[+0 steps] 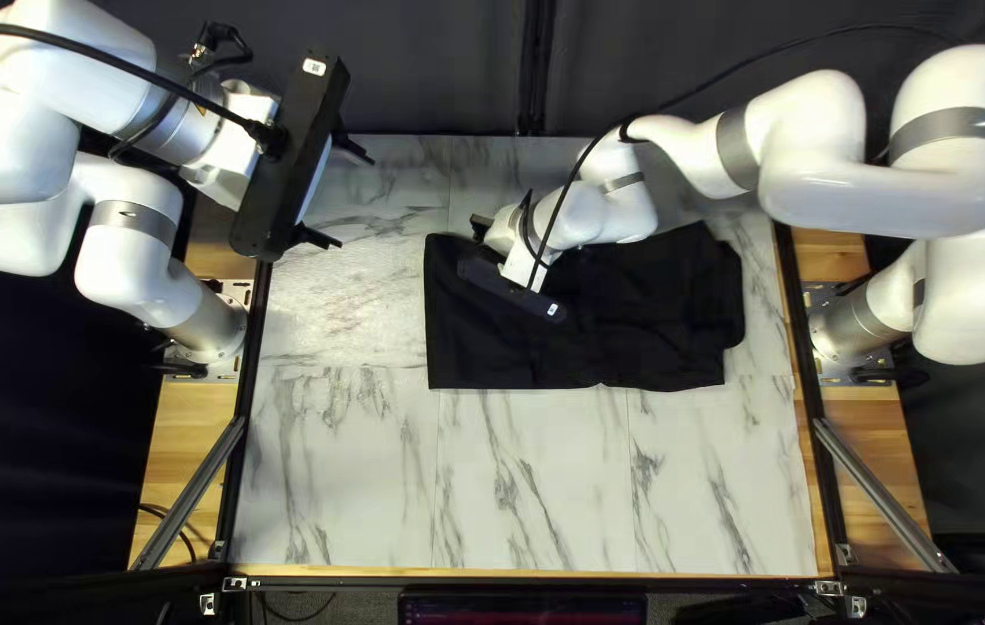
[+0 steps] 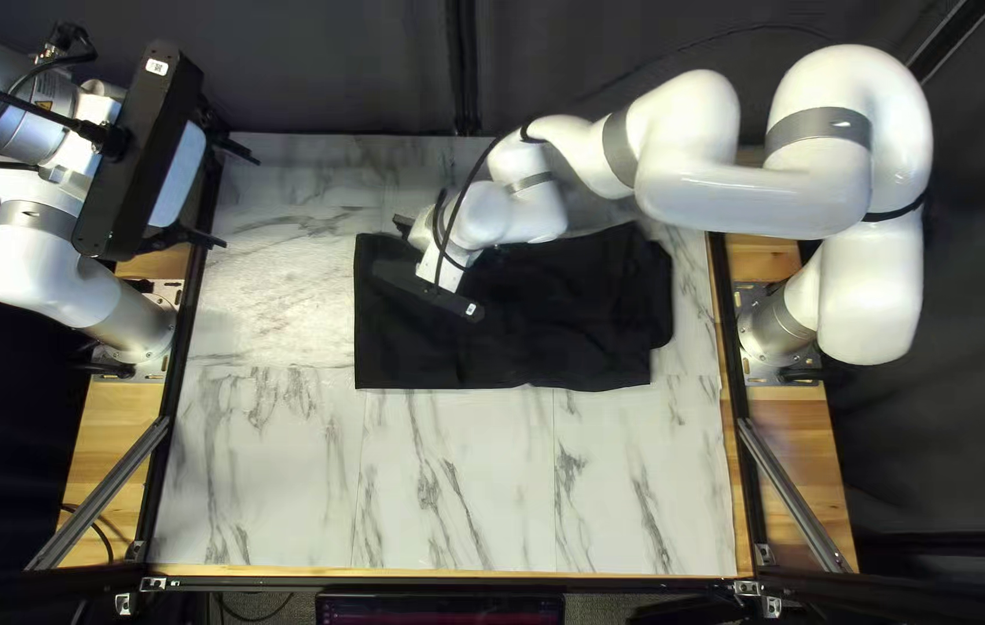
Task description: Fold t-shirt
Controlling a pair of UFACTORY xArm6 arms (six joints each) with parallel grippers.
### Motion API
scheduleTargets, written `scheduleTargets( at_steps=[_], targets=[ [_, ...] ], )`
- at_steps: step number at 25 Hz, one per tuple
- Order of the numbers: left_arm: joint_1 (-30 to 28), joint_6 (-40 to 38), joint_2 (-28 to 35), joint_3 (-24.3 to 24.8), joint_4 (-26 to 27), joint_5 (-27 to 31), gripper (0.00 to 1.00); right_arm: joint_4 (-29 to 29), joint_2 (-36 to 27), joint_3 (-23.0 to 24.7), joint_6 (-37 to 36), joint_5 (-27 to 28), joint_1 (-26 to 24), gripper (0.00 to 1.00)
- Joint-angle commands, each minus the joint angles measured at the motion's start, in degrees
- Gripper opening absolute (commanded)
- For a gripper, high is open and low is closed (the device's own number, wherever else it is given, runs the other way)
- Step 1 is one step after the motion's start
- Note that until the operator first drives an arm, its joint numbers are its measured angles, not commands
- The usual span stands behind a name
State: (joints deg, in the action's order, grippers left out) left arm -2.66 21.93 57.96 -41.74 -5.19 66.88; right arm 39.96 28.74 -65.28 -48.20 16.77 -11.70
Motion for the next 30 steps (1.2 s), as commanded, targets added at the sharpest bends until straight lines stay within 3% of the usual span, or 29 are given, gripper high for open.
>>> scheduleTargets(
  at_steps=[1, 4, 6, 7, 8, 18, 30],
  targets=[
    [0.0, 0.0, 0.0, 0.0, 0.0, 0.0, 1.0, -0.3, 0.3, -0.3, -0.5, 0.3, 0.2, 1.0],
    [0.0, 0.0, 0.0, 0.0, 0.0, 0.0, 1.0, -0.2, -0.1, 0.2, -0.3, 0.4, 0.3, 1.0],
    [0.0, 0.0, 0.0, 0.0, 0.0, 0.0, 1.0, -0.1, -0.1, 0.2, -0.3, 0.2, 0.3, 0.79],
    [0.0, 0.0, 0.0, 0.0, 0.0, 0.0, 1.0, 0.2, 0.1, 0.2, -0.2, 0.0, 0.2, 0.47],
    [0.0, 0.0, 0.0, 0.0, 0.0, 0.0, 1.0, 0.3, 0.1, 0.2, -0.2, -0.1, 0.2, 0.01],
    [0.0, 0.0, 0.0, 0.0, 0.0, 0.0, 1.0, 2.8, -0.2, 0.7, 1.9, -0.9, 0.1, 0.0],
    [0.0, 0.0, 0.0, 0.0, 0.0, 0.0, 1.0, 5.1, -5.5, 3.5, 7.7, 4.4, 4.2, 0.0]
  ],
)
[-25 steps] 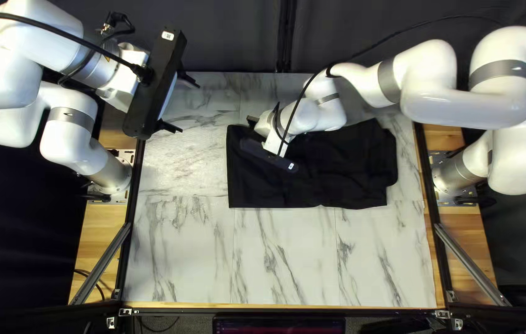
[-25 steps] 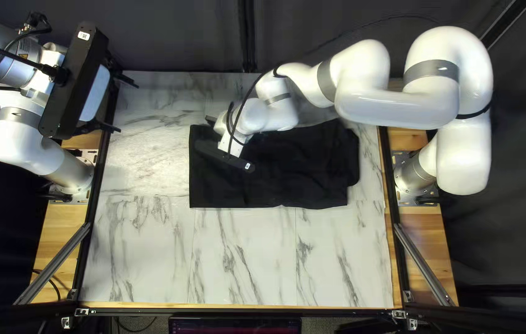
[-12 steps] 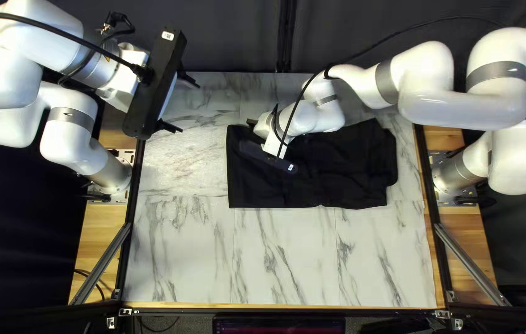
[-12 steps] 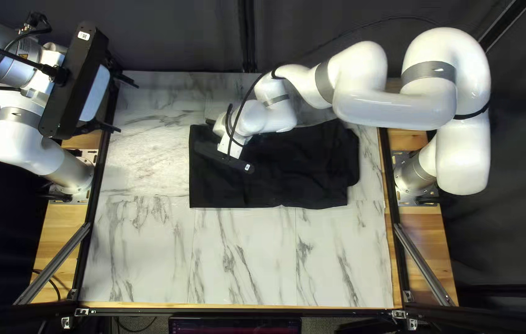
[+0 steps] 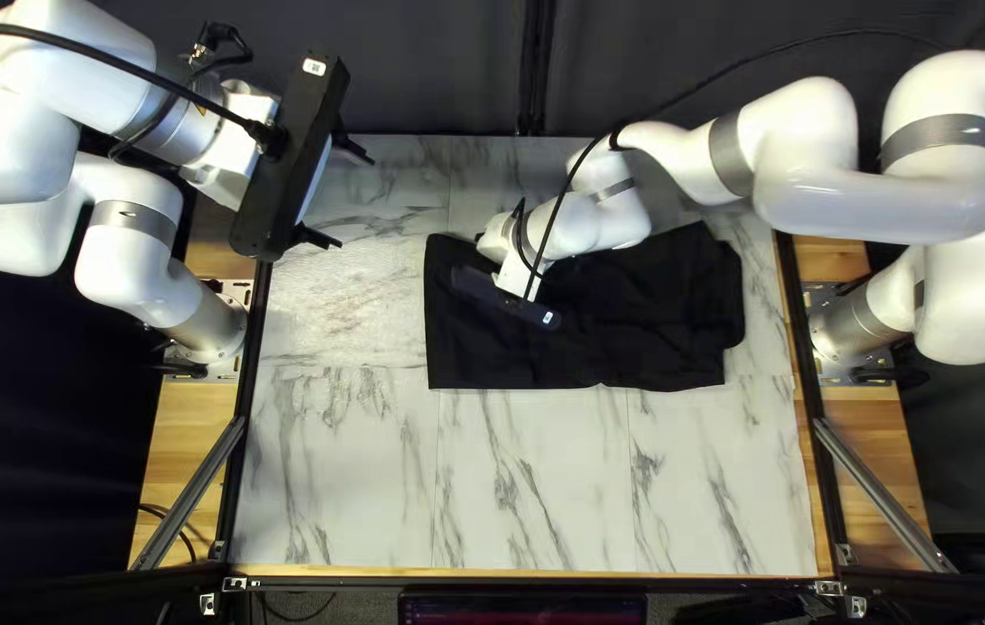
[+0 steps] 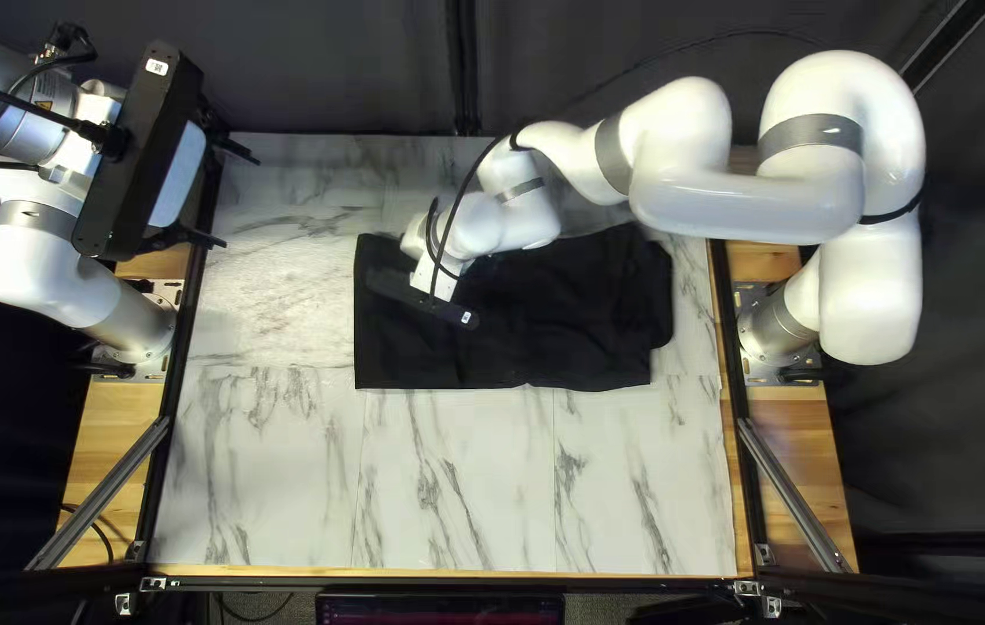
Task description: Fold t-shirt
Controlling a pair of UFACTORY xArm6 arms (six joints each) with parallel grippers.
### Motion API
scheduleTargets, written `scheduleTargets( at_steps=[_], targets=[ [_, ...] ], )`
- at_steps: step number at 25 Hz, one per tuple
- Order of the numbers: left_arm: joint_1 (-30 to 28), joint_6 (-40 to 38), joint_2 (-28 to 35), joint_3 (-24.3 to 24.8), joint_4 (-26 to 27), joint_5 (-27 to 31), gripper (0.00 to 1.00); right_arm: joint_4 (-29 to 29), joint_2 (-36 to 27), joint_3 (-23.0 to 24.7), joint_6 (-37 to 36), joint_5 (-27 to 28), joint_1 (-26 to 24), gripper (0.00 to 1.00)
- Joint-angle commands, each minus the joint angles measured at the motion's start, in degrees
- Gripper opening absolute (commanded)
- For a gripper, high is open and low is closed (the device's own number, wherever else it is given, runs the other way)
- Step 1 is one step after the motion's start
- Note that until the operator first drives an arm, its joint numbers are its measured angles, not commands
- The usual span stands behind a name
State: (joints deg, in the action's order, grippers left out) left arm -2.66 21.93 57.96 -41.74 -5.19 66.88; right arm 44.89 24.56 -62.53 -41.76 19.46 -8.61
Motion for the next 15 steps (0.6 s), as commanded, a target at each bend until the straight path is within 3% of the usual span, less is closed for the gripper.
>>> scheduleTargets(
  at_steps=[1, 15],
  targets=[
    [0.0, 0.0, 0.0, 0.0, 0.0, 0.0, 1.0, 0.0, -1.6, 0.9, 1.5, 2.1, 1.5, 0.0],
    [0.0, 0.0, 0.0, 0.0, 0.0, 0.0, 1.0, -3.4, -8.1, 3.4, 3.4, 10.4, 6.6, 0.0]
  ],
)
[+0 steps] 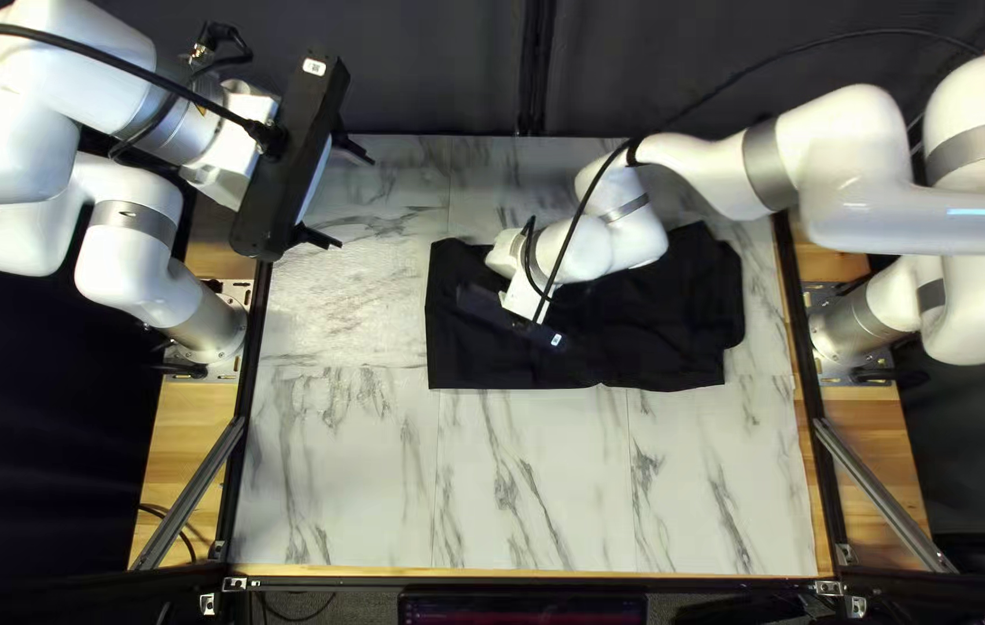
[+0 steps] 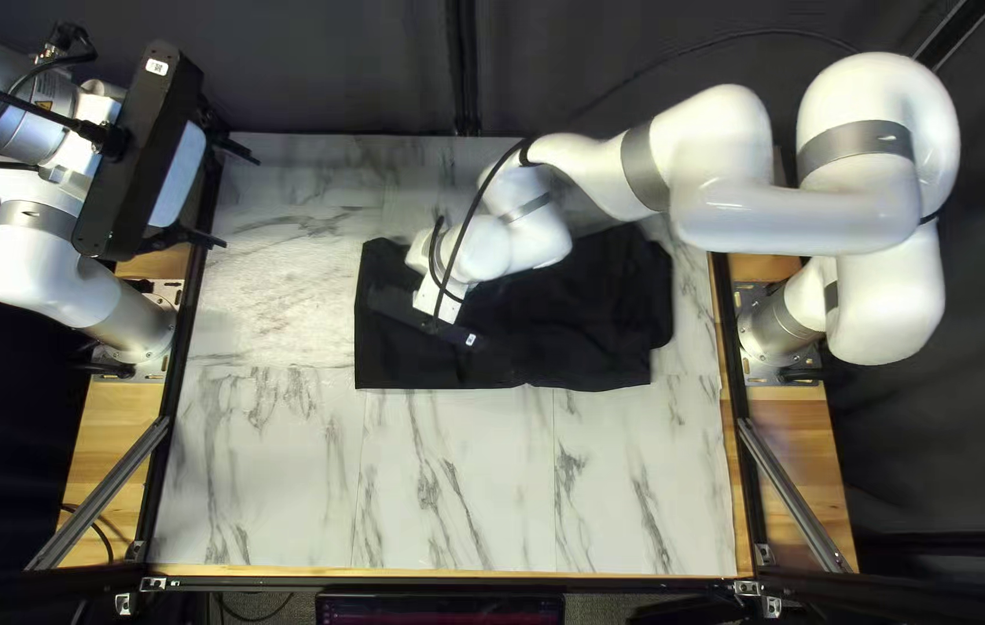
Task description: Fold t-shirt
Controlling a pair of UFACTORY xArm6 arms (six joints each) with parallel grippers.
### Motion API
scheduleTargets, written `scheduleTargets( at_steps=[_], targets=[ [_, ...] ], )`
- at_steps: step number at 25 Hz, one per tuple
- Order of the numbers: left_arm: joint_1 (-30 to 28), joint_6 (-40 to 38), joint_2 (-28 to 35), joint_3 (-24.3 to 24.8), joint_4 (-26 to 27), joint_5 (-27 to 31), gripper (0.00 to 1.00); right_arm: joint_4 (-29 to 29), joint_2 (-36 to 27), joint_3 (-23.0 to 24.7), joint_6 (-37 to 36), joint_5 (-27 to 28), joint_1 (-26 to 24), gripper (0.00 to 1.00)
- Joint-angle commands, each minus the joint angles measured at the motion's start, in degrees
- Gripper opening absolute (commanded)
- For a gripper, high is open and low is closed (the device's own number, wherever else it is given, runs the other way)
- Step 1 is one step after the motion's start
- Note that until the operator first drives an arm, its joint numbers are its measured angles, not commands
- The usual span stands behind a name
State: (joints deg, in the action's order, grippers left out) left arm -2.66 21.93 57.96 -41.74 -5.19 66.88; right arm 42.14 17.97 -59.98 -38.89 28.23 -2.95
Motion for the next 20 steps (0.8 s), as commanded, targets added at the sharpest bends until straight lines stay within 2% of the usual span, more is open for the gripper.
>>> scheduleTargets(
  at_steps=[1, 11, 20],
  targets=[
    [0.0, 0.0, 0.0, 0.0, 0.0, 0.0, 1.0, -0.8, -1.9, 1.1, 0.6, 2.0, 1.1, 0.0],
    [0.0, 0.0, 0.0, 0.0, 0.0, 0.0, 1.0, -2.1, -4.5, 3.2, 2.1, 4.8, 2.8, 0.0],
    [0.0, 0.0, 0.0, 0.0, 0.0, 0.0, 1.0, -2.8, -8.6, 7.9, 4.1, 5.7, 3.9, 0.0]
  ],
)
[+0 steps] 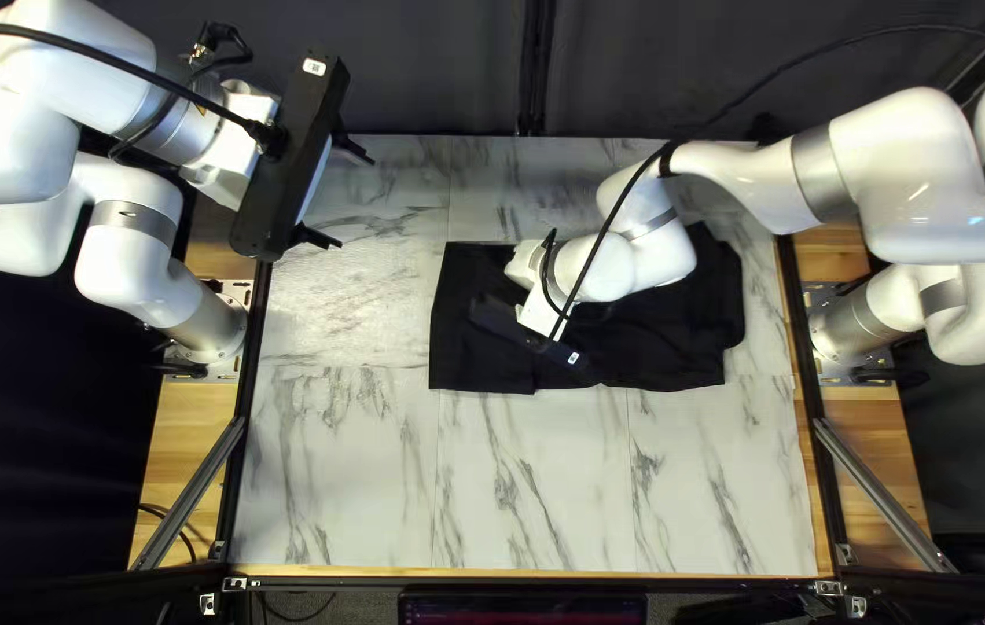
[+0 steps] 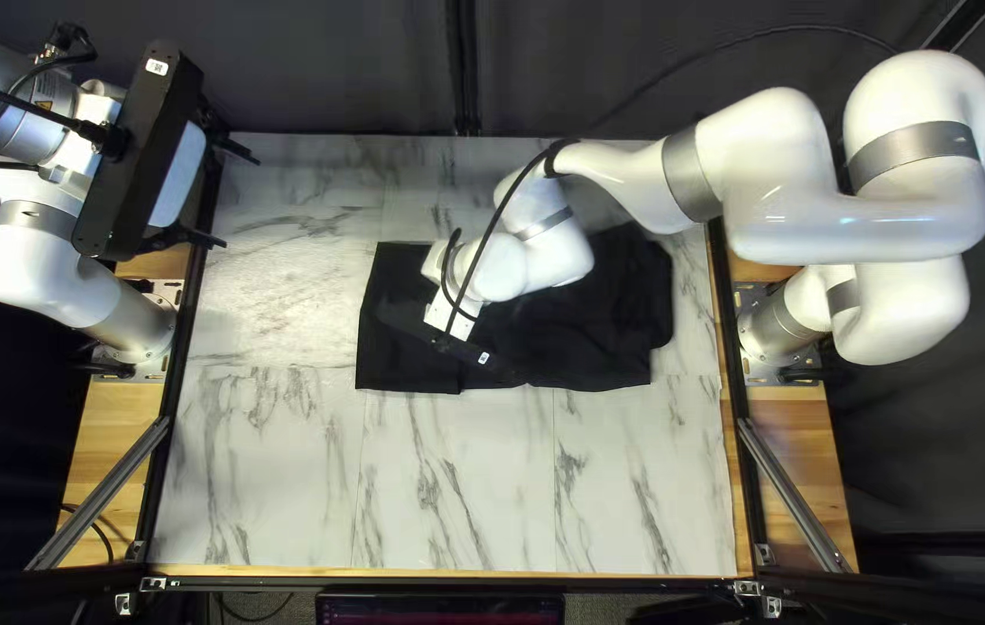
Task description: Fold t-shirt
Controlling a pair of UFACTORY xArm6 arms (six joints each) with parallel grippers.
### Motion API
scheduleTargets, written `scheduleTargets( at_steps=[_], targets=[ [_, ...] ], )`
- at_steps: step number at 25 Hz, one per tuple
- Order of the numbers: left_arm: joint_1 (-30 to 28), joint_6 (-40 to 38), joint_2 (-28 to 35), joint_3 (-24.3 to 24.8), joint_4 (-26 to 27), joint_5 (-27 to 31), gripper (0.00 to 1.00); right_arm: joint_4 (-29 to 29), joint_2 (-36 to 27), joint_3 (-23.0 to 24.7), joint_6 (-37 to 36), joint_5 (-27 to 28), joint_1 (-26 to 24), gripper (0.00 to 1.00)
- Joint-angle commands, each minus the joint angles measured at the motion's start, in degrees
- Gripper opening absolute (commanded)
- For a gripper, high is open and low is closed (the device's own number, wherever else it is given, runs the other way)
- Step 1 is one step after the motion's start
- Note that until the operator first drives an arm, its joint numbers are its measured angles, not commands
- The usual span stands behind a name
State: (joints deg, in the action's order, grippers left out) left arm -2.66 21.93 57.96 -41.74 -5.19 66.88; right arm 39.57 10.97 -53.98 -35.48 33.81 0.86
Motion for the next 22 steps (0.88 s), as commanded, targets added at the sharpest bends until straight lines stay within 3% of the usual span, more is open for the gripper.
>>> scheduleTargets(
  at_steps=[1, 15, 22],
  targets=[
    [0.0, 0.0, 0.0, 0.0, 0.0, 0.0, 1.0, -0.2, -1.9, 2.3, 0.8, 0.1, 0.1, 0.0],
    [0.0, 0.0, 0.0, 0.0, 0.0, 0.0, 1.0, -1.3, -2.5, 8.8, -3.0, -7.5, -6.6, 0.0],
    [0.0, 0.0, 0.0, 0.0, 0.0, 0.0, 1.0, -2.6, -3.9, 10.7, -5.2, -8.4, -8.3, 0.0]
  ],
)
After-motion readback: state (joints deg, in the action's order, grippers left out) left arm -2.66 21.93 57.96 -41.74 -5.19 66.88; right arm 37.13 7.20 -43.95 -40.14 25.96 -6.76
